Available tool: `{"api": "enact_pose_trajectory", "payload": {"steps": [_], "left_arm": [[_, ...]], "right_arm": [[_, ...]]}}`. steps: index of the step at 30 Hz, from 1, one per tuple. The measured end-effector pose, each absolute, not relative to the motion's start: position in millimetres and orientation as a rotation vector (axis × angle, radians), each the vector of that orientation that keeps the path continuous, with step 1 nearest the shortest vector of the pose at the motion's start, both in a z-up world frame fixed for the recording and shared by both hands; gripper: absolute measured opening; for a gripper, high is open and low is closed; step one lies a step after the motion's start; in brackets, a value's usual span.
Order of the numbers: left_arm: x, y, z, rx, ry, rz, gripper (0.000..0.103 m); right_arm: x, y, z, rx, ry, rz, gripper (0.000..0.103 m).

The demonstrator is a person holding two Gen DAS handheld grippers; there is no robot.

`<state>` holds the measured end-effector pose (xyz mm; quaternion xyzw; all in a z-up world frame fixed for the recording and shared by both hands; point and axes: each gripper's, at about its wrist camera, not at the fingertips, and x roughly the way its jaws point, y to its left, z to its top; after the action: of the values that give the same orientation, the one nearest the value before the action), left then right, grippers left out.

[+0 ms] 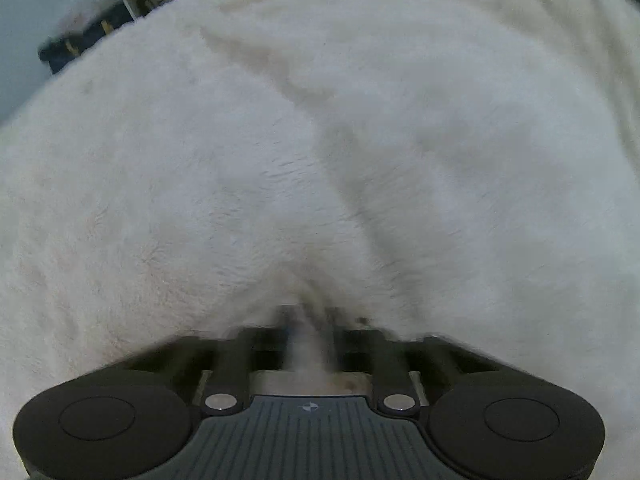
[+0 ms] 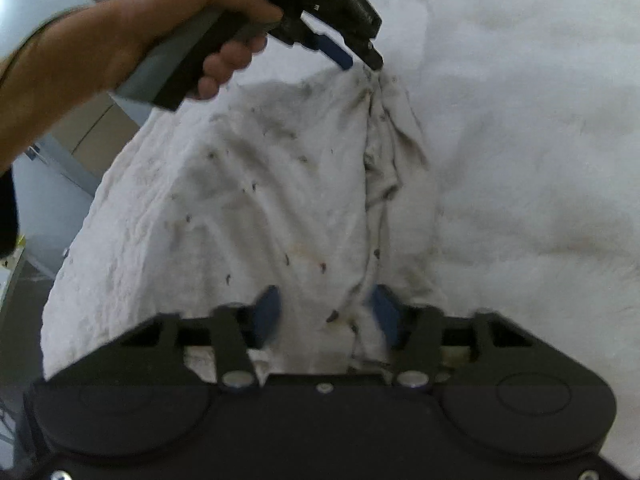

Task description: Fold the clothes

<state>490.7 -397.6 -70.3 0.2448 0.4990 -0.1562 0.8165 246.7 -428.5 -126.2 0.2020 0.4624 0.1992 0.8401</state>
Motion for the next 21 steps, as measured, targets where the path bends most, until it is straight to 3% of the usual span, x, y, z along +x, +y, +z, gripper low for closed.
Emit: {"api": "enact_pose_trajectory", "payload": {"steps": [6, 13, 18, 21], "left_arm": [[479.0, -384.7, -49.6, 0.524, 0.983, -0.362, 0.000], [477.2, -380.5, 22.8, 0.399, 0.824, -0.424, 0.000], [503.1, -402.4, -26.5, 0.432, 0.891, -0.389, 0.001], [516.0, -401.7, -58.2, 0.355, 0.995, -0.403, 0.011]], "right_arm": [[244.0, -443.7, -116.3, 0.473, 0.928, 0.446, 0.002], [213.9, -471.3, -82.7, 0.505, 0.809, 0.455, 0.000], [229.6, -481.3, -98.3, 0.462, 0.890, 0.317, 0.000], [230.3, -491.8, -100.0, 0.496, 0.897, 0.294, 0.007]]}}
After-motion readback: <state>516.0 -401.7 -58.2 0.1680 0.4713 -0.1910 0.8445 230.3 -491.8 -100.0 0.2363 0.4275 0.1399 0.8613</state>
